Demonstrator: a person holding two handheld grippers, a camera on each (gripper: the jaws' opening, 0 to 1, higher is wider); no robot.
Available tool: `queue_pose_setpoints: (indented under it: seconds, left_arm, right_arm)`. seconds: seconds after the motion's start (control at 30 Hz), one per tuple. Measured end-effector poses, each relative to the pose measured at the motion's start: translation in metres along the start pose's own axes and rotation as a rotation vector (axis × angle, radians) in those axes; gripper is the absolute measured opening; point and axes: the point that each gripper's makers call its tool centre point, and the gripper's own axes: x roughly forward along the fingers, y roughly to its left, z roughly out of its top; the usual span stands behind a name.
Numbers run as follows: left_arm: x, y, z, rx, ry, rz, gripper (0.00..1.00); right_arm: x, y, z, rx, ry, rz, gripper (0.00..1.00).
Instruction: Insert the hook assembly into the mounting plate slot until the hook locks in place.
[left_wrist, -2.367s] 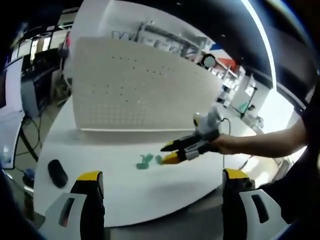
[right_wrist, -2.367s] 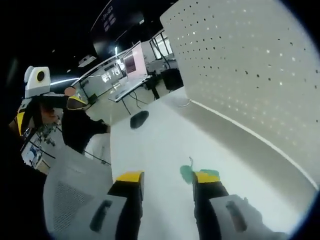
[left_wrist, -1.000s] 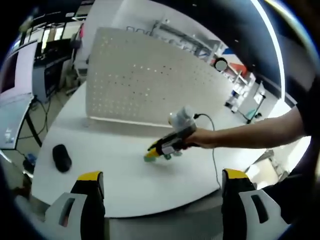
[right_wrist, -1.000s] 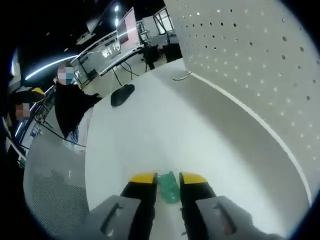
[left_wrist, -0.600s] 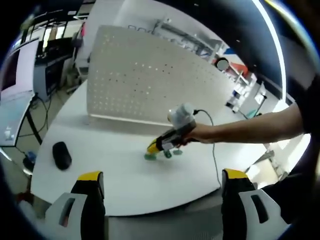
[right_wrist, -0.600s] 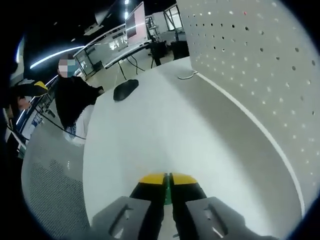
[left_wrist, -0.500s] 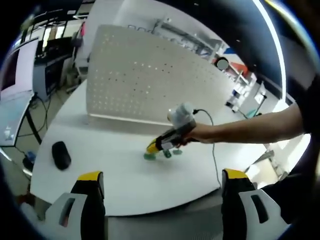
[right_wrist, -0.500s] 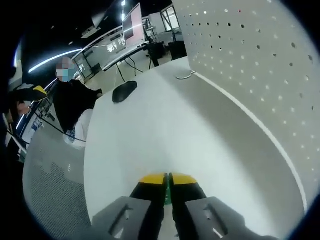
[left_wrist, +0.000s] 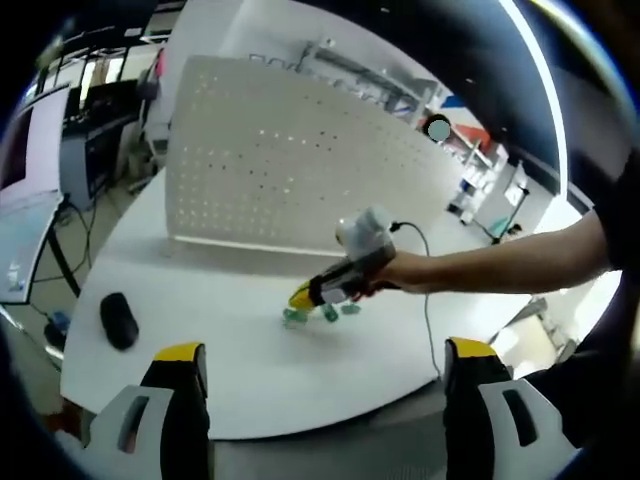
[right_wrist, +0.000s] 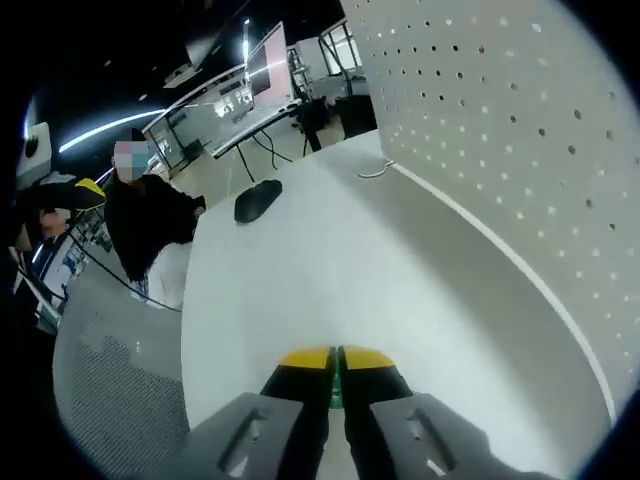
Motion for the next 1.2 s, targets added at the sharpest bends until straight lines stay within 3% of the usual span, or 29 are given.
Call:
queue_pose_setpoints:
  seconds: [0.2, 0.4, 0.73, 0.87, 0.97, 1.2]
  left_arm:
    - [0.004, -0.004, 0.007, 0.009, -0.015, -0.012, 1.00]
    - [0.008, -0.007, 0.010, 0.011, -0.022, -0.016, 1.00]
    - [0.016, -0.010, 0.020, 0.021, -0.022, -0.010, 0.99]
    - [0.021, -0.013, 0.027, 0.043, -0.026, -0.011, 0.98]
    - [0.026, -0.021, 0.031, 0.065, -0.041, -0.034, 0.96]
    - [0.038, -0.029, 0.040, 0.025, -0.060, -0.058, 0.89]
  right_arm:
    - [-0.022, 0.004, 0.019, 0.067, -0.087, -0.020, 0.00]
    - [-0.053, 0.017, 0.048, 0.180, -0.227, -0.009, 0.00]
    - [-0.101, 0.025, 0.071, 0.243, -0.365, -0.027, 0.00]
    - [-0.118, 0.034, 0.077, 0.241, -0.410, -0.032, 0.00]
    - [-0.131, 0.042, 0.084, 0.288, -0.466, -0.022, 0.00]
    - [-0.161, 0.075, 0.097, 0.346, -0.601, -0.002, 0.00]
